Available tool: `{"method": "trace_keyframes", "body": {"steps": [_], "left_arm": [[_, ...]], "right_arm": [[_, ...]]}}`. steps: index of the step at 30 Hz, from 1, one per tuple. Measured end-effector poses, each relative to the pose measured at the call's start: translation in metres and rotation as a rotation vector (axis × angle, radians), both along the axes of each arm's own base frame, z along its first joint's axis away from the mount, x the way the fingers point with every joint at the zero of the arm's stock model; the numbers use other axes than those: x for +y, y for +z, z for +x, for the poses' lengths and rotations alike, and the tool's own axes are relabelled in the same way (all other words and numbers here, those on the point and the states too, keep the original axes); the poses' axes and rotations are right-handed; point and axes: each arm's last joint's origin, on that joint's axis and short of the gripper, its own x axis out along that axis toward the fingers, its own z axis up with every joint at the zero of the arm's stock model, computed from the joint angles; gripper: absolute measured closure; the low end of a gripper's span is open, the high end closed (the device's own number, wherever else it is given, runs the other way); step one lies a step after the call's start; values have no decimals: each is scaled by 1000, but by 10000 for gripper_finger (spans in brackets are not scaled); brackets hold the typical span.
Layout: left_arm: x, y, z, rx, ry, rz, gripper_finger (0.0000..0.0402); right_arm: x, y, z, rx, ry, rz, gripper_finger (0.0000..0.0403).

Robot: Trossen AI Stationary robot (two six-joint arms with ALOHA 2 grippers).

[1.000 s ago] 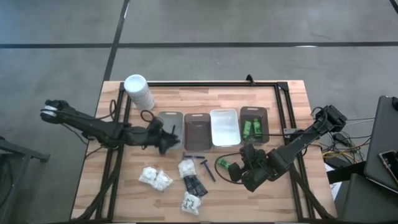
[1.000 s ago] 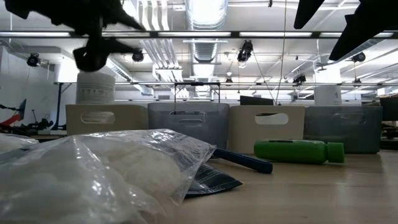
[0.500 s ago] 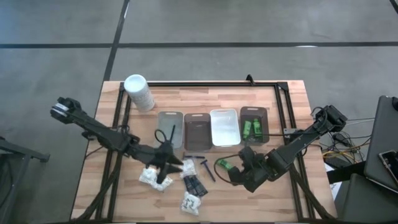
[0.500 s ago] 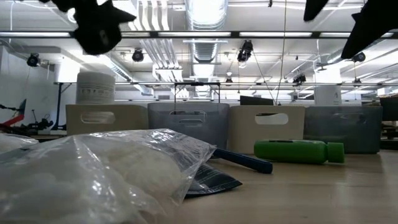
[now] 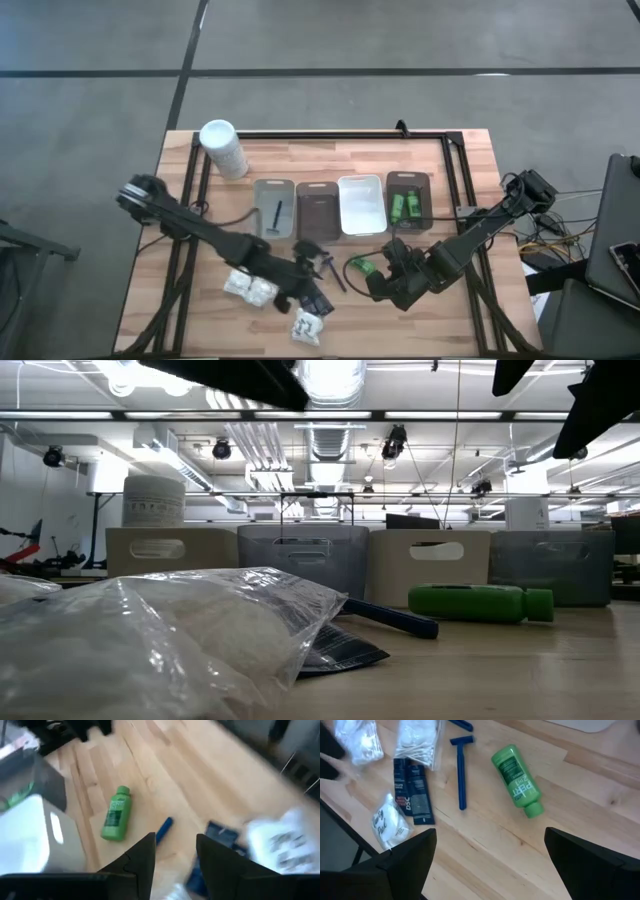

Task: Pick & Place Travel size toiletries
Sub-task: Put the blue razor into the gray bin

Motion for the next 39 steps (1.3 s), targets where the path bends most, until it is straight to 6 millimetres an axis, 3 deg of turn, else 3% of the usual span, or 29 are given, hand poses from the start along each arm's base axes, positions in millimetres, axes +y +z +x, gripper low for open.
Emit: {"method": "trace_keyframes", "body": {"steps": [6,14,22,32,39], "left_arm": [[-6,-22,38,133,-115,225,255],[8,-37,72,186,-79,233,255],[26,-47,78,238,-68,216,255],[28,-69,83,287,-86,227,255],[32,-82,87,320,-70,232,255]], "right_arm": [[4,1,-3,-7,-18,14,35],[12,7,-6,-47,-17,13,35],[19,26,-11,-140,-32,-60,35],[21,57,-18,-190,-38,-145,35],[20,59,-19,-183,-38,-157,35]]}}
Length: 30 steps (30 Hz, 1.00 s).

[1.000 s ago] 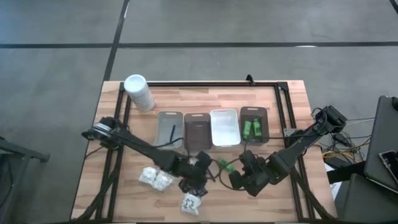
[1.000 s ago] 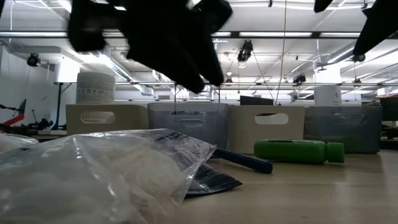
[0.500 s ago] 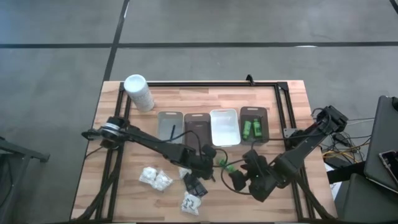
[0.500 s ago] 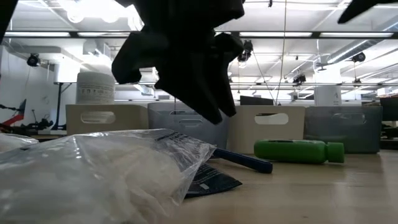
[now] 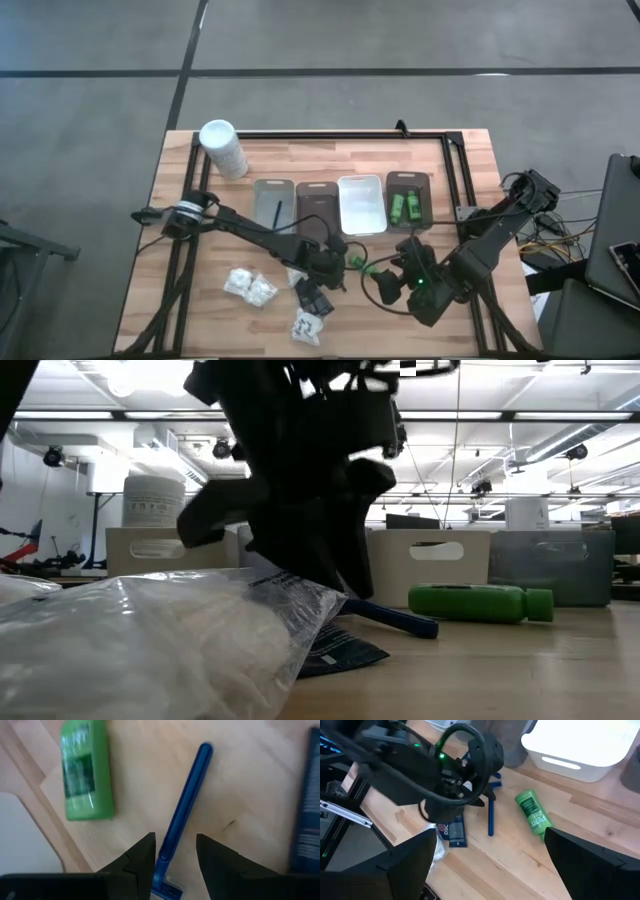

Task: Pick & Place Travel size toiletries
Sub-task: Put the blue razor into the gray bin

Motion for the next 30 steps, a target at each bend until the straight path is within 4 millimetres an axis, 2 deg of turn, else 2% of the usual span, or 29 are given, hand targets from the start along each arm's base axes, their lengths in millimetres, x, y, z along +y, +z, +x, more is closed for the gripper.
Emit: {"method": "trace_keyframes", "body": {"steps": [5,12,16,24,28,30], "left_arm": [[1,-7,1,26,25,-3,255],[0,-7,-6,99,63,-46,259],[-2,-6,-6,106,58,-57,284],[-2,-4,-6,104,52,-64,366],[-4,1,-7,92,52,-69,368],[-5,12,-10,74,70,-88,368]], "right_arm": [[0,0,0,3,-1,-5,35],[-2,-1,-2,22,-8,-19,35],[-4,-2,-4,39,-15,-31,35],[-4,-2,-4,43,-15,-35,35],[-4,-3,-4,46,-15,-37,35],[-4,-3,-4,46,-13,-39,35]]}}
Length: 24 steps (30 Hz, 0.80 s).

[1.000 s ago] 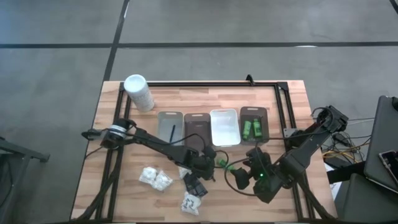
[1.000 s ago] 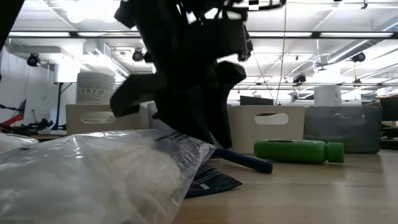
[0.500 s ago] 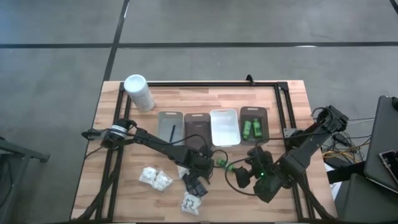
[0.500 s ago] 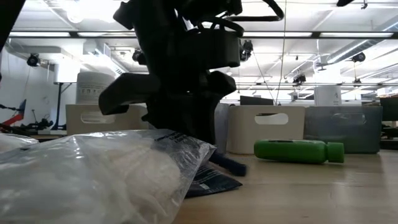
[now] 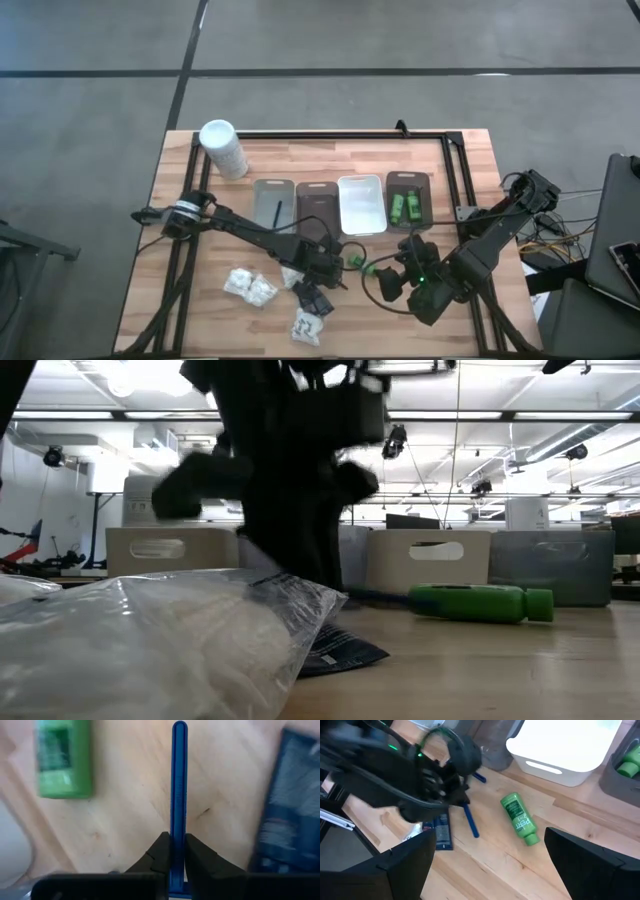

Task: Pick & Place Travel size toiletries
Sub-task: Put the blue razor into the gray bin

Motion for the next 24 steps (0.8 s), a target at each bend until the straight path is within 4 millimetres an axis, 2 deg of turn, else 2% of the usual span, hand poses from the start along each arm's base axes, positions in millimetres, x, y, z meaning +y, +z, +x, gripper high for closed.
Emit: {"method": "trace_keyframes", "body": {"steps": [3,7,11,14,18,21,24], "left_arm": [[0,29,-4,-52,68,-48,361],[7,74,-20,-162,235,-108,360],[26,116,-48,-243,581,-185,362],[44,136,-76,-286,862,-259,361],[68,140,-118,-343,1146,-374,361],[85,124,-149,-369,1341,-500,361],[99,100,-176,-370,1495,-657,361]], "right_arm": [[0,0,0,1,0,-1,35],[0,0,0,-1,-3,-7,35],[-1,0,0,-3,-9,-17,35],[-3,0,-1,-12,-39,-17,35],[-4,0,-1,-41,-87,-25,35],[-5,0,-2,-51,-110,-23,35],[-6,0,-1,-62,-117,-31,35]]}}
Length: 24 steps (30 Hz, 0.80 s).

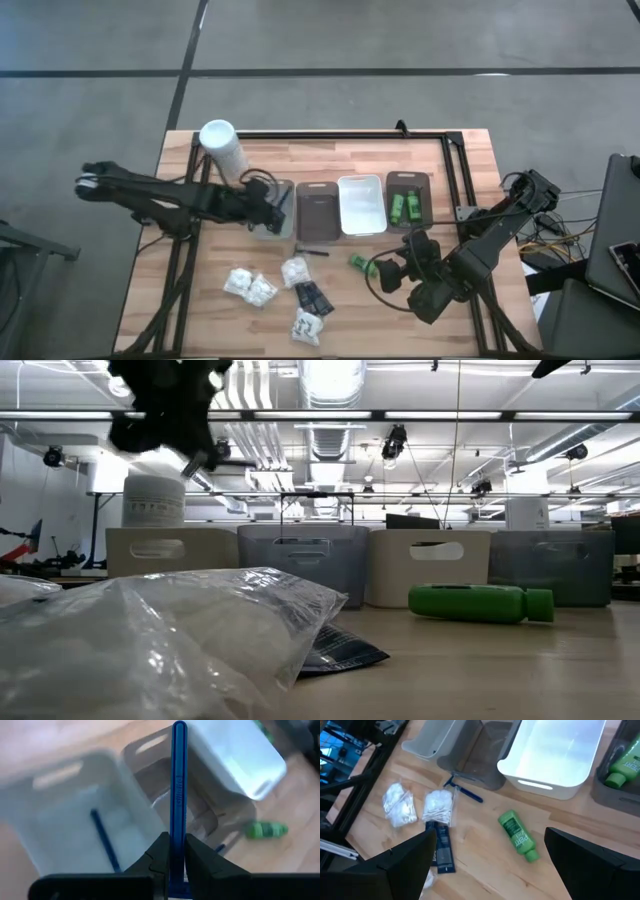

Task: Pick & Place Travel size toiletries
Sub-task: Put the blue razor into the gray bin

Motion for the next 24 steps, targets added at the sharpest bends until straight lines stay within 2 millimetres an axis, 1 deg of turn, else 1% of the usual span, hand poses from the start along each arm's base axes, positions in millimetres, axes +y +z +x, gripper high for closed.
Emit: {"method": "trace_keyframes", "body": {"steps": [3,6,10,12,14,17,24], "left_arm": [[8,-25,-18,-86,98,-133,361],[13,-47,-28,-156,189,-217,358],[18,-73,-38,-160,284,-266,356],[19,-82,-41,-159,301,-271,356],[19,-86,-40,-176,301,-275,353],[20,-88,-41,-173,306,-265,337],[21,-85,-40,-195,318,-229,267]], "right_arm": [[-1,0,1,-1,-3,-3,35],[-1,0,1,1,-1,-6,35],[-1,0,1,2,0,-7,35],[-1,0,1,1,0,-7,35],[-1,0,1,1,0,-7,35],[-1,0,1,1,0,-6,35],[-1,-1,1,2,0,-6,35]]}}
